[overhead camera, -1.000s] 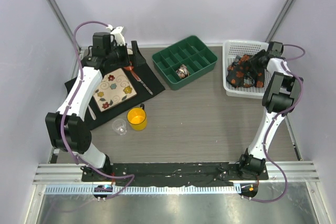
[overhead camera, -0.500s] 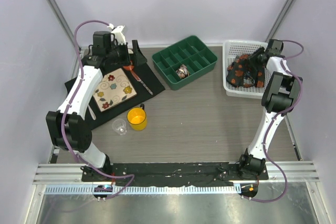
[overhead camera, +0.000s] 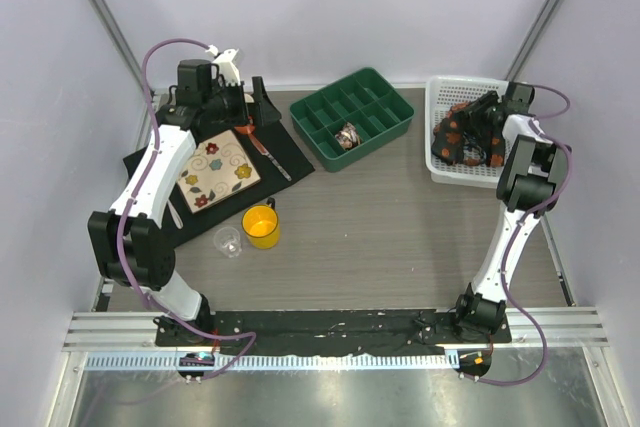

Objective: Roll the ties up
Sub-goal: Pick up the tie from the bin.

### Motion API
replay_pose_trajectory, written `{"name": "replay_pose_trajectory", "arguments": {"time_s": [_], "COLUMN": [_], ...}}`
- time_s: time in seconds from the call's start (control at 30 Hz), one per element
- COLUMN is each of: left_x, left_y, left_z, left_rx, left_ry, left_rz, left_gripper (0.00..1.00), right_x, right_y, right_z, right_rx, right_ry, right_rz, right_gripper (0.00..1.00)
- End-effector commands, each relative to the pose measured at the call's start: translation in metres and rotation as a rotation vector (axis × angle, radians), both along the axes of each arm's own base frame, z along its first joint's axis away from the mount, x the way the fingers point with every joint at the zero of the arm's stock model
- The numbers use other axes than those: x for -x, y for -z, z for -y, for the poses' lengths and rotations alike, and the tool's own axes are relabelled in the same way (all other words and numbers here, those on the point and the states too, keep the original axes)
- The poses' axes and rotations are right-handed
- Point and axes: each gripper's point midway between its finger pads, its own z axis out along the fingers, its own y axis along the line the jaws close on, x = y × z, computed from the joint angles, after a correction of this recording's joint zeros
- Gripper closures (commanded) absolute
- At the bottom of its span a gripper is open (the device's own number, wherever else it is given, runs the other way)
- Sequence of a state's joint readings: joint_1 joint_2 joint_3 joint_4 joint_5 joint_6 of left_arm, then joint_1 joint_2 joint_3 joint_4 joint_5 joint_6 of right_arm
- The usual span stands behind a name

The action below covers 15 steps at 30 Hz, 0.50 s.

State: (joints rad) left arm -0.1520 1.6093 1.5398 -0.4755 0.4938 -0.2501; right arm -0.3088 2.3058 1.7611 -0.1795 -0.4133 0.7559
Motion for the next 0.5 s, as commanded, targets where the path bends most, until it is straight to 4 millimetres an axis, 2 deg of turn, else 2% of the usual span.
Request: {"name": "replay_pose_trajectory", "arguments": {"time_s": [0.0,0.1,0.2,0.3,0.4,0.47], "left_x": [-0.005,-0.005,-0.005,-0.005,-0.004,-0.004], "left_y": [-0.024,-0.023,-0.023,-0.023,-0.025,-0.025], "left_z": [0.001,0.002,0.002,0.003,0.003,0.002], "left_rx": [0.010,0.012,0.012,0.011,0.009,0.006], "left_ry": [0.019,0.023,0.027,0.035,0.040,0.040], "left_rz": [0.076,0.074,0.075,0.078,0.085,0.089], "left_gripper": [0.00,0.00,0.00,0.00,0.00,0.00], "right_x": [-0.004,-0.010,-0.019,-0.030,-0.037,-0.040], "right_y": [-0.001,-0.005,-0.020,-0.039,-0.048,-0.044], "right_z": [0.004,0.000,-0.006,-0.010,-0.013,-0.012], "right_rx": [0.040,0.024,-0.012,-0.051,-0.073,-0.089], "right_ry": [0.004,-0.021,-0.042,-0.049,-0.054,-0.043], "right_rz": [-0.005,0.035,0.117,0.199,0.239,0.233], "right_gripper": [0.45,0.46,0.50,0.56,0.65,0.70]}}
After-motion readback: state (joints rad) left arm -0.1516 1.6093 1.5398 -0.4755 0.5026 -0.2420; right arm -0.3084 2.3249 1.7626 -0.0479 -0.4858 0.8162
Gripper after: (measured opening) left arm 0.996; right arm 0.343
